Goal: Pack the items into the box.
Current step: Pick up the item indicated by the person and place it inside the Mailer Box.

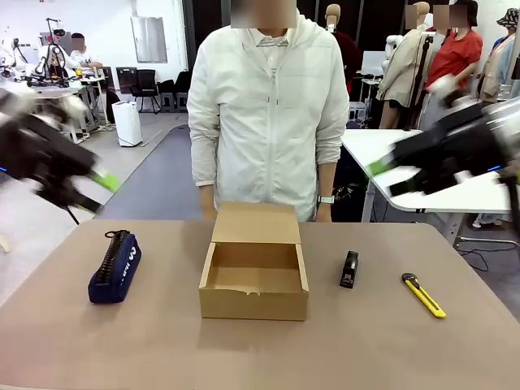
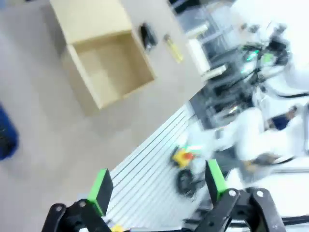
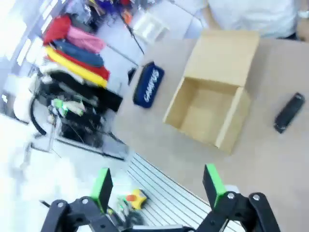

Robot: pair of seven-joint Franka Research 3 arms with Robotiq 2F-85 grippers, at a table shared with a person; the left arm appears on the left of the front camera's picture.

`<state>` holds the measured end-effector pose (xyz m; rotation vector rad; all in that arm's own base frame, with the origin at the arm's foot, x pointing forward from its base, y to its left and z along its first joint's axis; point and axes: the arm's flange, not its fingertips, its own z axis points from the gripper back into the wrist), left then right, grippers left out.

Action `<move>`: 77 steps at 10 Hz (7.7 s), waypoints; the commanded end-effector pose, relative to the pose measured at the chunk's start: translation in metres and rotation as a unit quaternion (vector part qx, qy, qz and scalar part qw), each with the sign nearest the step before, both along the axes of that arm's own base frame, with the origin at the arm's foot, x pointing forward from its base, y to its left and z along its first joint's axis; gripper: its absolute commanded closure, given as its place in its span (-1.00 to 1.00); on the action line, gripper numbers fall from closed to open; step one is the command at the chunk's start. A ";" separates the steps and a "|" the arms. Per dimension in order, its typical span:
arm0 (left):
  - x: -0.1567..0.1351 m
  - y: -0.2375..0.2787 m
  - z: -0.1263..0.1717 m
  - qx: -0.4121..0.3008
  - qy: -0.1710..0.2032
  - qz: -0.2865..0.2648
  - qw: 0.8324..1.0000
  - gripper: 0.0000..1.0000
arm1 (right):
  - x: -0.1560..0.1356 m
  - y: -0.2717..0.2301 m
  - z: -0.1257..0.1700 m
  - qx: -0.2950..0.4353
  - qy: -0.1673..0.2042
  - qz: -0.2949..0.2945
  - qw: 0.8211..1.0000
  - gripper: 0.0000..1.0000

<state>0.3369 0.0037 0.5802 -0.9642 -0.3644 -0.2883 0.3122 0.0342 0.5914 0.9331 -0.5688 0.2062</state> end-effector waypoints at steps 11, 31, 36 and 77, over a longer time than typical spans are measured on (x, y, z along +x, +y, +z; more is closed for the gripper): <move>-0.138 0.262 -0.113 -0.247 0.050 0.324 0.912 -1.00 | -0.116 -0.290 -0.051 0.232 0.016 -0.340 0.911 -1.00; -0.138 0.262 -0.113 -0.247 0.050 0.324 0.912 -1.00 | 0.119 -0.110 -0.133 -0.333 0.159 -0.206 0.906 -1.00; -0.138 0.262 -0.113 -0.247 0.050 0.324 0.912 -1.00 | 0.179 -0.076 -0.188 -0.451 0.156 -0.187 0.859 -1.00; -0.138 0.262 -0.113 -0.247 0.050 0.324 0.912 -1.00 | 0.181 -0.037 -0.199 -0.455 0.196 -0.118 0.861 1.00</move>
